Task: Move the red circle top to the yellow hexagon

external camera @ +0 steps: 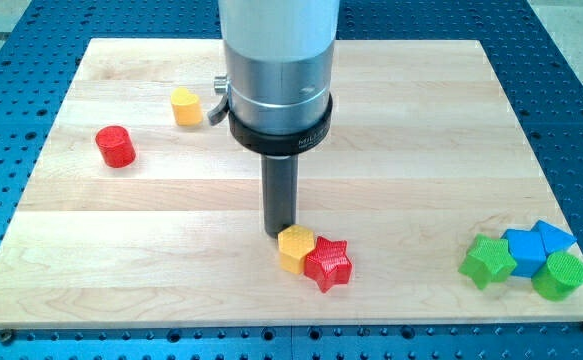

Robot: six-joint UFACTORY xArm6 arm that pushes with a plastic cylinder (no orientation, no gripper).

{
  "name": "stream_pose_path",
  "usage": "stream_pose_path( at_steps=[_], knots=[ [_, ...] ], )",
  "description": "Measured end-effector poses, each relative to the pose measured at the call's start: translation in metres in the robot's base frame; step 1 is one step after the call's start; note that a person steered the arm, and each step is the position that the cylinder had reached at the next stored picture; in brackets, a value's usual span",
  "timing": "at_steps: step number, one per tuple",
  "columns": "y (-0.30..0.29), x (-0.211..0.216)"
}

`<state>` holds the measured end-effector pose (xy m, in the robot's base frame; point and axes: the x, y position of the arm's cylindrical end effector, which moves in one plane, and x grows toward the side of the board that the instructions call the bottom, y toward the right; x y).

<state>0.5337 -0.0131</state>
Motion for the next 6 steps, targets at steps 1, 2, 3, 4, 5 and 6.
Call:
stream_pose_path(
  at_steps=[1, 2, 3, 4, 5, 6],
  knots=[
    [0.000, 0.023],
    [0.000, 0.032],
    [0.000, 0.040],
    [-0.001, 0.036],
    [-0.056, 0.013],
    [-0.147, 0.008]
  ],
)
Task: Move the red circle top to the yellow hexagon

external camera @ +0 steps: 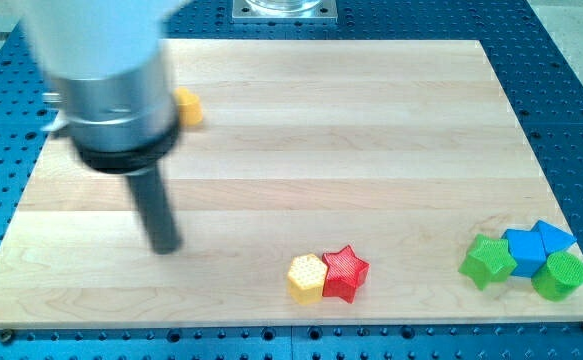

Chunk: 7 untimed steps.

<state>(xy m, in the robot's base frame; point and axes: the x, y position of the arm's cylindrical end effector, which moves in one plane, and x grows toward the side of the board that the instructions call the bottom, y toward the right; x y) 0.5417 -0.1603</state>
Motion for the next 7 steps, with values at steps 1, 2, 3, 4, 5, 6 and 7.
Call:
stream_pose_path(
  at_steps=[1, 2, 3, 4, 5, 6, 7],
  knots=[
    [-0.078, -0.018],
    [-0.081, -0.081],
    [-0.082, -0.136],
    [-0.077, -0.139],
    [-0.041, -0.121],
    [-0.004, -0.085],
    [0.001, -0.076]
  ],
)
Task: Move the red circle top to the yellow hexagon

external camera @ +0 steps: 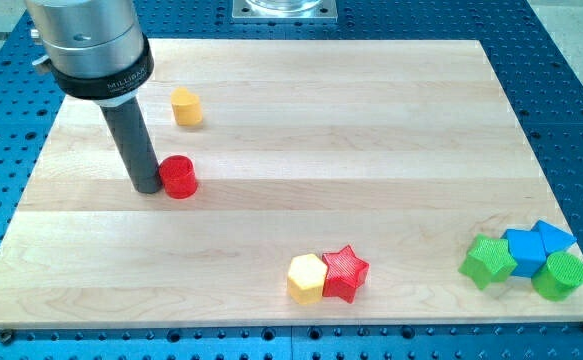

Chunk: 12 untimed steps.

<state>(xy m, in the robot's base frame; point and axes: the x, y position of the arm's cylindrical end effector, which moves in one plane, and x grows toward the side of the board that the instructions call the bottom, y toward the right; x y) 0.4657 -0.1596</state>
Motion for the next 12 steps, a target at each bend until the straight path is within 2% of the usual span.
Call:
stream_pose_path(
  at_steps=[2, 4, 5, 6, 7, 9, 10, 12],
  knots=[
    [0.067, -0.010],
    [0.166, -0.014],
    [0.193, -0.079],
    [0.185, -0.047],
    [0.161, 0.013],
    [0.155, 0.014],
    [0.155, 0.043],
    [0.155, 0.048]
  ],
)
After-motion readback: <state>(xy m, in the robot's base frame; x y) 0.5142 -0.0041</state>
